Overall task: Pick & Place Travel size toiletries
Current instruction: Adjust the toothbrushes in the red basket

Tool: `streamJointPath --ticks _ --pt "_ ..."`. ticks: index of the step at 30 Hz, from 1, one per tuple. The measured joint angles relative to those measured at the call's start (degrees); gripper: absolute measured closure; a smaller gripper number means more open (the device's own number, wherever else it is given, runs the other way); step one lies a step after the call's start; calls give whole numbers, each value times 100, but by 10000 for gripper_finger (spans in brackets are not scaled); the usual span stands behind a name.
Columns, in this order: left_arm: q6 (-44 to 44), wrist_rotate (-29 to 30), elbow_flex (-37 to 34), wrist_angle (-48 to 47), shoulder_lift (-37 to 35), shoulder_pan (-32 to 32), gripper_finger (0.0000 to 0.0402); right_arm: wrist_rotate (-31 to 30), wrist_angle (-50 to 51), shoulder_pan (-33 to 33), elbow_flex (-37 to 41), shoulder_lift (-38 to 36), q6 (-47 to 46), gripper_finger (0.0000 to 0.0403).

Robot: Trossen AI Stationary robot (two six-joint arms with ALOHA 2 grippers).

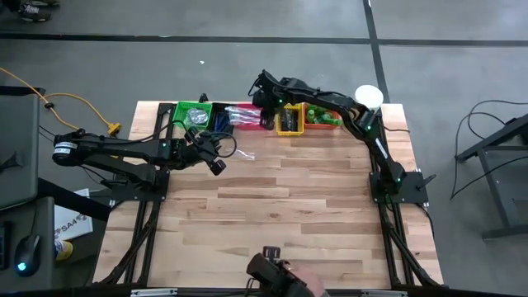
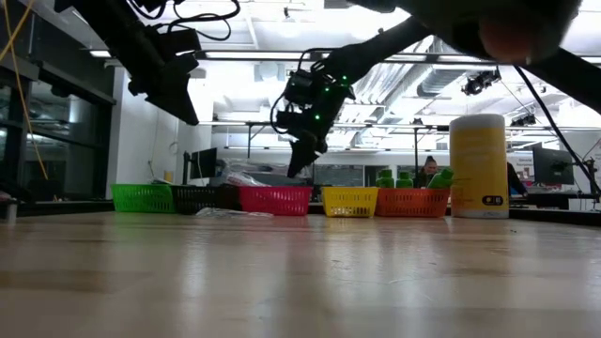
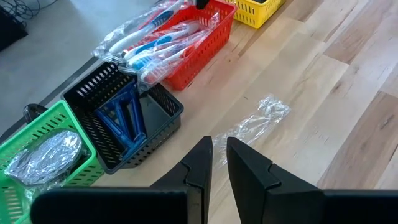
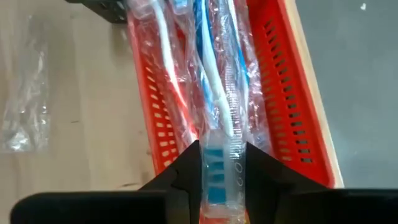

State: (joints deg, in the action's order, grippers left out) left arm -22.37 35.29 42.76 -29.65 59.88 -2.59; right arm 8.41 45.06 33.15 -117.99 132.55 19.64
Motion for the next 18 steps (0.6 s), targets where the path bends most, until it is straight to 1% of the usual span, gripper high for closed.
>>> streamJointPath --ticks 2,6,11,15,18 --pt "-2 -5 0 -2 0 -2 353 28 -5 11 0 7 -104 321" --pt "-2 -35 0 0 0 0 353 286 26 46 0 31 -431 312" --pt "-2 -40 0 -1 0 0 353 552 78 72 0 31 -610 300" --pt "-4 -42 0 0 0 0 353 508 94 70 0 31 -603 284" --pt "-4 -42 0 0 0 -2 353 507 75 70 0 35 -496 263"
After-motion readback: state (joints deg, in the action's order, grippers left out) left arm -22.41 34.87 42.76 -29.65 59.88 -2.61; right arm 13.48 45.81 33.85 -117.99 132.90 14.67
